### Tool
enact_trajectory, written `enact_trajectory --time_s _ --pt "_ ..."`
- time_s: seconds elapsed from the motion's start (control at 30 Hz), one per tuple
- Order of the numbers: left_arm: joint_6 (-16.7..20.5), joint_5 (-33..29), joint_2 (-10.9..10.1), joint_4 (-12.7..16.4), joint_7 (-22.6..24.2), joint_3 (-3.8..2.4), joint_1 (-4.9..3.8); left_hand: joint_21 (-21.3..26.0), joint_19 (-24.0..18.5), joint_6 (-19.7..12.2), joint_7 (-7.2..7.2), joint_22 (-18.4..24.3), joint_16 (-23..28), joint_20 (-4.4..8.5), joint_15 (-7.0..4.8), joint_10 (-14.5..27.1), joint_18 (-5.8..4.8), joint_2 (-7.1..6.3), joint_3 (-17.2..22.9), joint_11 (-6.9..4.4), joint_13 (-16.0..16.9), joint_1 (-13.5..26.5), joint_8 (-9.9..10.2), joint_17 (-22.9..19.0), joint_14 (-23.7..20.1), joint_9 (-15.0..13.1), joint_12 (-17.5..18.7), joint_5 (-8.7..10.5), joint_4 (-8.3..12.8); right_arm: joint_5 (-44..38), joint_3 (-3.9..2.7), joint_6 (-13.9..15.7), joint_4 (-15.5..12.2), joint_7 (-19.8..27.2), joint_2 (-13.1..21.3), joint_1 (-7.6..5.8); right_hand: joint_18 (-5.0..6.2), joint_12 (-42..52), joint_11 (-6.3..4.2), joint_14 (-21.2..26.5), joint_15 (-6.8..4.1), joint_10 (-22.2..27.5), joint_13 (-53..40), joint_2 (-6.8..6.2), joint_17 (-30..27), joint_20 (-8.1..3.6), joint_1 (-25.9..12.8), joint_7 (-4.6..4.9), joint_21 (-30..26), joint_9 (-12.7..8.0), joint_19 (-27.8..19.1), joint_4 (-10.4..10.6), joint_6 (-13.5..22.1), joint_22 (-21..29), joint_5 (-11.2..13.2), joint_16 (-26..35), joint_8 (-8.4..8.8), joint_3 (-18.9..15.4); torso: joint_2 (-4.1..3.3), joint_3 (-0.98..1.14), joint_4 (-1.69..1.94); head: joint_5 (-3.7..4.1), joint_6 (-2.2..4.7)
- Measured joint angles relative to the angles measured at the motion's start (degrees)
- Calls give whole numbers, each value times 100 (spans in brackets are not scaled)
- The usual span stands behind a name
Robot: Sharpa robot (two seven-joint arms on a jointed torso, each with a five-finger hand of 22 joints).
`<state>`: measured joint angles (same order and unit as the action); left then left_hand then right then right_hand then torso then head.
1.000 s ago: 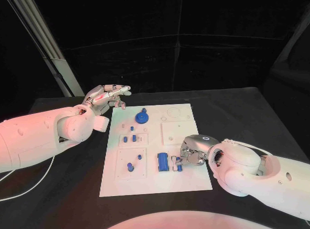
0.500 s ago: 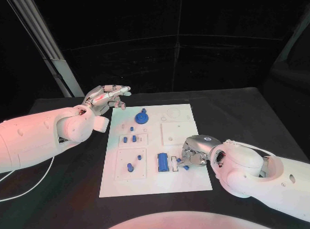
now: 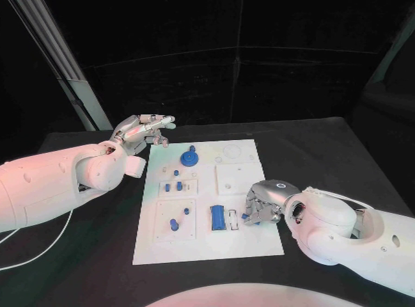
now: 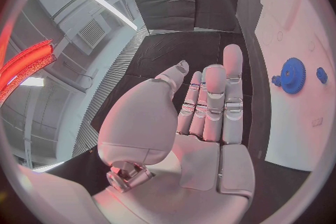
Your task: Assemble the parts on the task board
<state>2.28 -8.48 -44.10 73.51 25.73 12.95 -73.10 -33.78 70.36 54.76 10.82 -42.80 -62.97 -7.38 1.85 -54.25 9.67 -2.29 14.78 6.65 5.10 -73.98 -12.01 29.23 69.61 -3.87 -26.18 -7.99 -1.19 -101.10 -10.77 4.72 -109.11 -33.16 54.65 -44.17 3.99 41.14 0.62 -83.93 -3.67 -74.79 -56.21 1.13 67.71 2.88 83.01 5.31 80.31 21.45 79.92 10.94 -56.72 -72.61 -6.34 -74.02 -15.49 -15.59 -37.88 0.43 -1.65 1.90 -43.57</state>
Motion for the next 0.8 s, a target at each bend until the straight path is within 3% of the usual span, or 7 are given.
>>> enact_trajectory --time_s 0.07,0.43,0.7,0.8 --pt "-23 -1 4 -2 -7 0 0 0 0 0 0 1 0 0 0 0 0 0 0 0 0 0 0 0 0 0 0 0 0 -74 -1 -2 -1 10 7 -1 1 -55 35 -14 13 64 40 -67 -1 18 67 53 -26 -33 -18 -58 79 32 -32 2 41 27 3 -2 1 5 1" --pt "-93 -7 9 -13 -27 1 1 0 0 0 0 0 0 0 0 0 0 0 -15 0 1 0 0 -5 0 0 0 0 -16 -439 -9 -228 -30 53 30 -9 1 -55 51 -1 40 91 63 -112 -35 38 112 56 -48 -44 -38 -77 99 71 -85 54 63 46 6 -8 7 18 24" --pt "-109 -7 9 -18 -30 1 2 0 0 0 0 0 0 0 0 0 0 0 -15 0 1 0 0 -5 0 0 0 0 -16 -671 -18 -463 -102 90 97 -20 0 -10 51 -1 40 91 50 -149 -27 59 75 47 -71 -64 -59 -57 81 77 -457 54 62 94 1 -7 5 23 38" --pt "-112 -7 9 -21 -32 1 3 0 0 0 0 -1 0 0 0 0 0 0 -15 0 2 0 0 -5 0 0 0 0 -16 -752 -18 -522 -130 94 115 -20 1 43 51 -1 40 90 31 -173 -4 59 51 21 -71 -82 -59 -9 18 62 -703 54 64 142 0 -7 4 25 42"
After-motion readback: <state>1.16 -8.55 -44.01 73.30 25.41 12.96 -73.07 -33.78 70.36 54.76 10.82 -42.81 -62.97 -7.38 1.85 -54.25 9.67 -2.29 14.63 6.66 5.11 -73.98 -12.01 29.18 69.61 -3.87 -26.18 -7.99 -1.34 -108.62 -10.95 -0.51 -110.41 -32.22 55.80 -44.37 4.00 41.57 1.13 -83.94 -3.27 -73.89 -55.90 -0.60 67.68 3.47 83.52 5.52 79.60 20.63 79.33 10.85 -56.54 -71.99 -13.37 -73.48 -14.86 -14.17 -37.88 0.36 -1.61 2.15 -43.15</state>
